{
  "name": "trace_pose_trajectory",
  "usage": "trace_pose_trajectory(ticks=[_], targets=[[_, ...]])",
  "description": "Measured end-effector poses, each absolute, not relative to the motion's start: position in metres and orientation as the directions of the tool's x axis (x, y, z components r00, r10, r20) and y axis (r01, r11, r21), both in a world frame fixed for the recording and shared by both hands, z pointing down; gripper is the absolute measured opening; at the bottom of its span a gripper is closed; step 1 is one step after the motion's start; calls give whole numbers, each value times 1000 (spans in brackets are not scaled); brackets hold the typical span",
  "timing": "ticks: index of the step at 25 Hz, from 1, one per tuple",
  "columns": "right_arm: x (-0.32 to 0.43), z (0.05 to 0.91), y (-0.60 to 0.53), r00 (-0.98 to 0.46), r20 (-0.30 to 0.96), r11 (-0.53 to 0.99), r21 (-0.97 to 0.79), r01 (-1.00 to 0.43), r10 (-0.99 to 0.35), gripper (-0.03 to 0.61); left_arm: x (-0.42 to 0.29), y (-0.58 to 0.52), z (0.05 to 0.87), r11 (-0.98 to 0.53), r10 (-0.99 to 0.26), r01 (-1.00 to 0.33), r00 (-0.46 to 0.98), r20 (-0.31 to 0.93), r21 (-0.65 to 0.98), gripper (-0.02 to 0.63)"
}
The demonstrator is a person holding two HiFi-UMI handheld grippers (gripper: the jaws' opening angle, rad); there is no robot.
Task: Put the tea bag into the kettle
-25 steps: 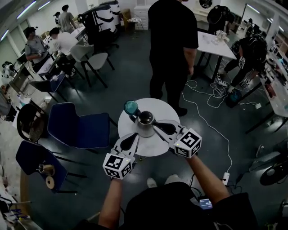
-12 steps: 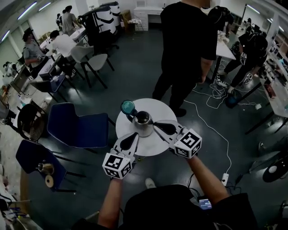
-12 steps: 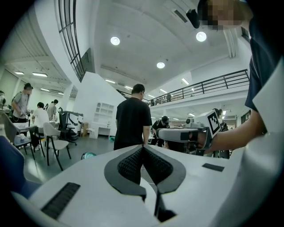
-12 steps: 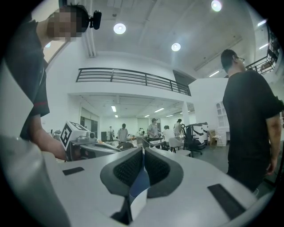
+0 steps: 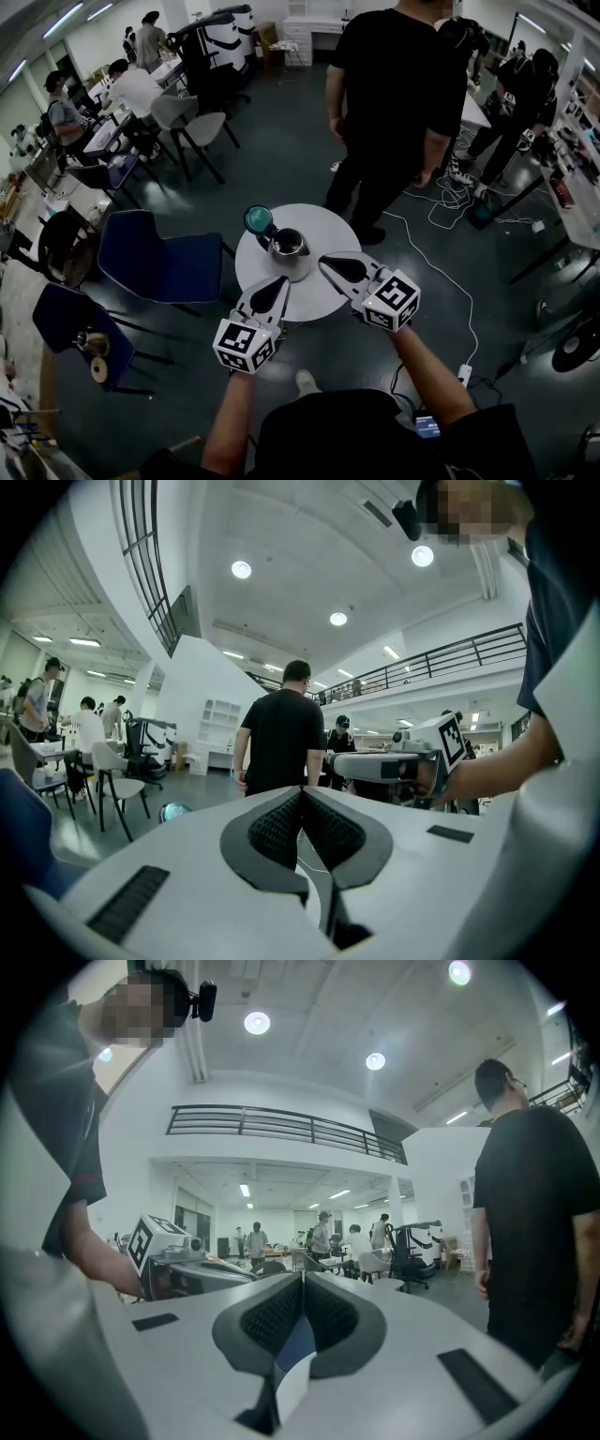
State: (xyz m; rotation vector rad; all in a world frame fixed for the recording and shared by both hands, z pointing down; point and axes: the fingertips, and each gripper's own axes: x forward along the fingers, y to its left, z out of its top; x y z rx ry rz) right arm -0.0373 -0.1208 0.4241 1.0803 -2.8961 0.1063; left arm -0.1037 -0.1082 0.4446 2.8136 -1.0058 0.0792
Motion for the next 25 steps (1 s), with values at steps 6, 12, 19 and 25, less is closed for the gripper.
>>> trace_pose_trajectory(ticks=[6, 12, 19, 25], targets=[[-22, 409, -99, -765, 69, 764, -42, -644, -640, 23, -86, -87, 429, -758, -634, -641, 767, 96, 122, 15], [-7, 400, -74, -769, 58, 768, -37, -639, -637, 23, -72, -62, 421, -754, -640, -647, 763, 94, 116, 15], [17, 396, -45, -776, 48, 776, -34, -630, -628, 23, -48, -33, 417, -747, -650, -657, 754, 92, 104, 15], [38, 398, -24, -785, 38, 785, -31, -619, -618, 23, -26, -12, 419, -739, -661, -666, 746, 88, 101, 15]])
